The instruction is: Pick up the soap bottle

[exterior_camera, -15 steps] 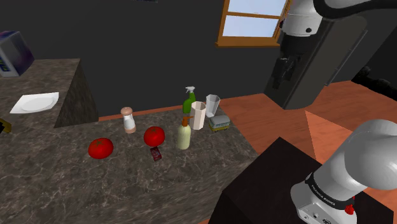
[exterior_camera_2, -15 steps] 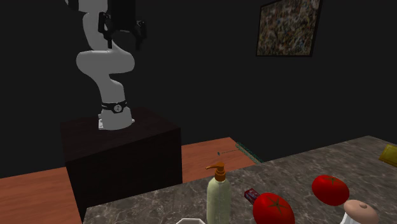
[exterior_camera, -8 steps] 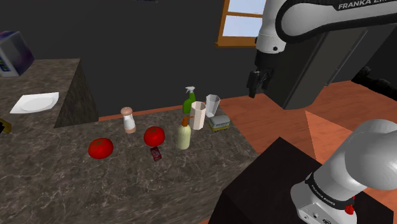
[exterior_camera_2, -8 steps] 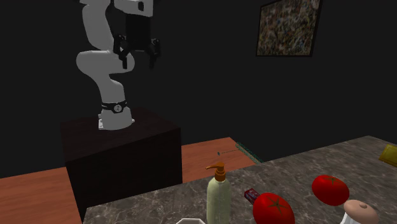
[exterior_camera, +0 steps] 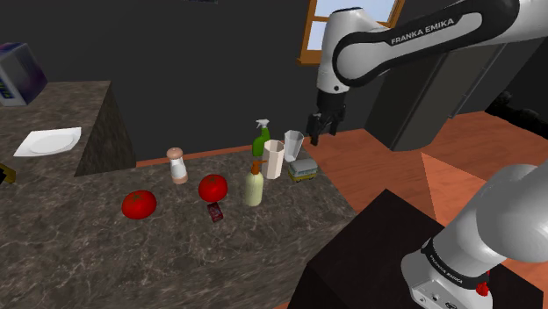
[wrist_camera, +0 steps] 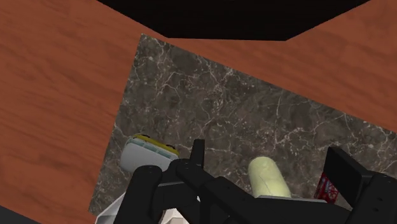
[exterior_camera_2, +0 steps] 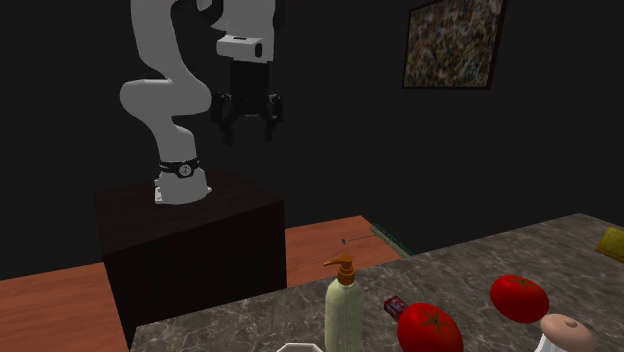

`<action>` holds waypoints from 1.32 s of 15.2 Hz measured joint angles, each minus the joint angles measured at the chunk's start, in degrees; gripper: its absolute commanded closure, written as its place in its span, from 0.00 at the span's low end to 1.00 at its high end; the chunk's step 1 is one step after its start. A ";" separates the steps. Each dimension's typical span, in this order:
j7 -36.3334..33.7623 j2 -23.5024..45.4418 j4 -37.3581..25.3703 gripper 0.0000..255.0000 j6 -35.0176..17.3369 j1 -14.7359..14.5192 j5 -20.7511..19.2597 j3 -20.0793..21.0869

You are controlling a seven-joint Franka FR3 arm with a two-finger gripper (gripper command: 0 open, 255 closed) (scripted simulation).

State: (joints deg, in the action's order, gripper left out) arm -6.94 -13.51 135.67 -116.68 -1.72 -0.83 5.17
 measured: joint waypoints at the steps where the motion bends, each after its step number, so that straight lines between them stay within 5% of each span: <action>1: -0.37 2.56 -1.10 0.00 -1.59 0.00 -0.14 0.16; 10: -4.49 21.44 -11.37 0.00 -10.76 -1.10 -1.43 1.48; 20: -7.96 45.11 -32.82 0.00 -13.75 -3.53 -3.48 1.16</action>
State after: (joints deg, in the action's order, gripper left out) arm -14.90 31.59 102.85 -130.43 -5.26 -4.31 6.34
